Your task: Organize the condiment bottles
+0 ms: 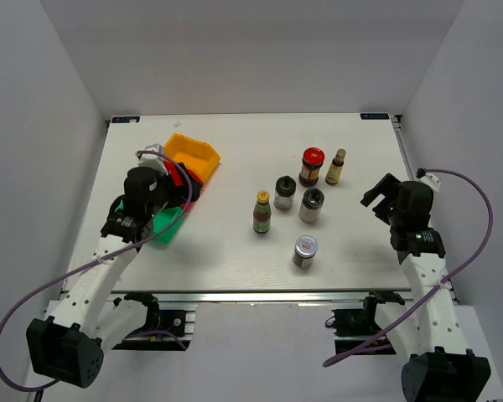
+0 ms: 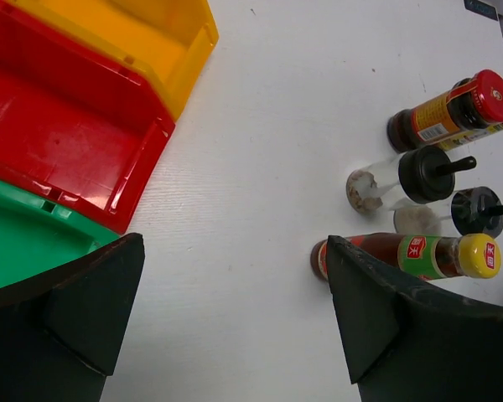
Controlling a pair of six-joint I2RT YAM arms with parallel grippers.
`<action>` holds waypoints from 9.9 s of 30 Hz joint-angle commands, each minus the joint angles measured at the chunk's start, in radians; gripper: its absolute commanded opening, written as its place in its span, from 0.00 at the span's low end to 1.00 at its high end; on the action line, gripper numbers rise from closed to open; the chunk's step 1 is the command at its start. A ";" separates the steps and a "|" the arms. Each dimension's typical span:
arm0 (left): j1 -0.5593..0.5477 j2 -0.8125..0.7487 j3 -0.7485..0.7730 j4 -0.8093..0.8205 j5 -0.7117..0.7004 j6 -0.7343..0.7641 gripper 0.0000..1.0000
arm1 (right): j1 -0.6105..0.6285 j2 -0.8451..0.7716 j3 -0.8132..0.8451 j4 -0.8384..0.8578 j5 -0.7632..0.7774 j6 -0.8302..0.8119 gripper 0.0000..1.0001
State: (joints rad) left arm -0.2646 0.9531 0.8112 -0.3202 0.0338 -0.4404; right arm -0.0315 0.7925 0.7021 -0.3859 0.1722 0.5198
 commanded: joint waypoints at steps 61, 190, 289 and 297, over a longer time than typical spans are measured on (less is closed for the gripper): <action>-0.599 0.526 0.249 0.262 -0.350 0.312 0.00 | 0.002 -0.024 -0.030 0.053 -0.062 -0.072 0.89; -0.037 0.233 0.181 0.213 0.304 0.367 0.98 | 0.246 0.719 0.625 0.223 0.227 -0.357 0.06; -0.002 0.806 0.227 1.096 -0.127 0.493 0.23 | 0.440 0.591 0.833 -0.053 0.156 -0.360 0.89; 0.022 0.923 0.260 1.148 -0.120 0.485 0.23 | 0.433 0.614 0.810 -0.013 0.130 -0.402 0.89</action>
State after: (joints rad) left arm -0.2501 1.8690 1.0313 0.7254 -0.0963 0.0414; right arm 0.4068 1.4010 1.5223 -0.4606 0.3176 0.1558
